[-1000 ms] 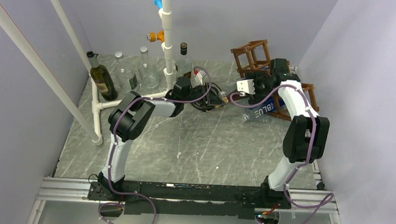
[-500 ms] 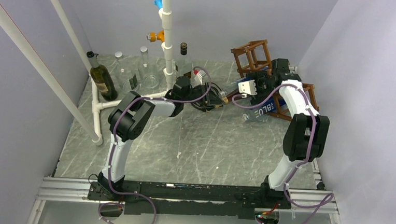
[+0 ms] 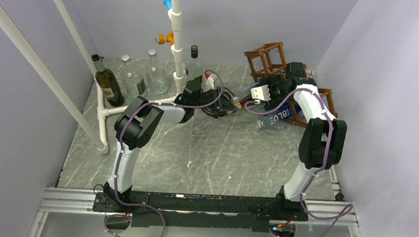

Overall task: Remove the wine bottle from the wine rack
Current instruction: Pick up the wine bottle from the wine rack.

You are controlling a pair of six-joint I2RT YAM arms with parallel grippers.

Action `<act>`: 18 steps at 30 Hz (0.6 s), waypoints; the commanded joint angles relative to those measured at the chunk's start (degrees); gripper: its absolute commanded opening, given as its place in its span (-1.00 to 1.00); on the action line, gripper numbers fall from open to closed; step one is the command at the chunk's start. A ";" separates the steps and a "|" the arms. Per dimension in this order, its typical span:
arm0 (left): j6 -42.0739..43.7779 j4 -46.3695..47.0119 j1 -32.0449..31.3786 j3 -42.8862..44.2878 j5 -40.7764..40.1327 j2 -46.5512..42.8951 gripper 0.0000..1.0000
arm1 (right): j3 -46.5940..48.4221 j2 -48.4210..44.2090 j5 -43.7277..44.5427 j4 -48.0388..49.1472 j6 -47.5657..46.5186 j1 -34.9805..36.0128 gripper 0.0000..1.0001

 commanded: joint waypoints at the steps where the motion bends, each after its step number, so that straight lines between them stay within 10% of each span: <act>1: -0.69 2.68 0.32 2.51 3.48 -2.45 -1.00 | 0.56 0.90 -0.27 -2.57 -1.54 -0.08 0.59; 18: 2.01 0.38 0.33 1.48 3.92 -5.62 -1.00 | 2.68 -2.43 -3.40 -6.98 -1.82 2.17 -0.49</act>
